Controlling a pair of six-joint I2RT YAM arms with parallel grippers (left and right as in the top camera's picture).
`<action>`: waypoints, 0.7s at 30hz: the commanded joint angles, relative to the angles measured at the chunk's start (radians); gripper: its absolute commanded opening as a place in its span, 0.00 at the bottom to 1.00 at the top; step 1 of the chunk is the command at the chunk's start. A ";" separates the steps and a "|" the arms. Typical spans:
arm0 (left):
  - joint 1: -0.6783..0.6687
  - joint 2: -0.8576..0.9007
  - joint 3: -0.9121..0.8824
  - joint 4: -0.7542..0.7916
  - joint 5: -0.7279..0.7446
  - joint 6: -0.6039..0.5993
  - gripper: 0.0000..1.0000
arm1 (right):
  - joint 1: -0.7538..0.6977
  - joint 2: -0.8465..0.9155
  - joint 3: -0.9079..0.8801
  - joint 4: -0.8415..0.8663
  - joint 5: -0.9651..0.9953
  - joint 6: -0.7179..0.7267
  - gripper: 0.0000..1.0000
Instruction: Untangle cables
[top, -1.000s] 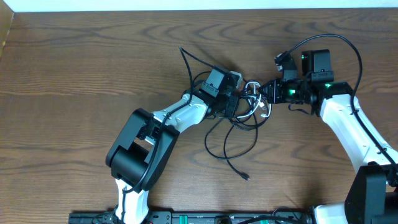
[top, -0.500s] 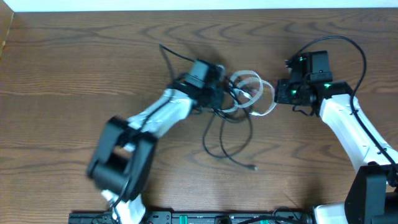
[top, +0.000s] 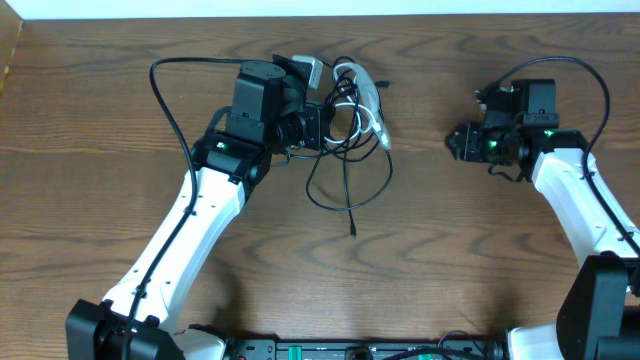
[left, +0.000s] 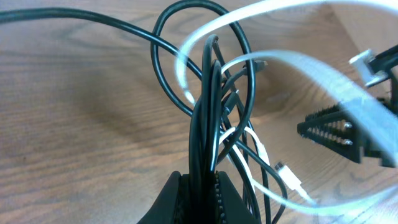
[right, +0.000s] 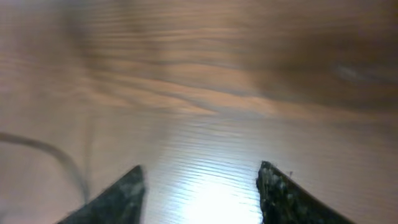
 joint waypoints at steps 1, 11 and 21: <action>0.005 0.014 0.004 -0.003 0.011 -0.013 0.07 | 0.038 -0.061 0.066 0.000 -0.246 -0.118 0.59; 0.004 0.026 0.004 -0.007 -0.032 -0.104 0.07 | 0.219 -0.107 0.096 0.098 -0.285 -0.098 0.59; 0.004 0.026 0.004 -0.014 -0.033 -0.148 0.07 | 0.295 -0.099 0.096 0.209 -0.323 -0.102 0.63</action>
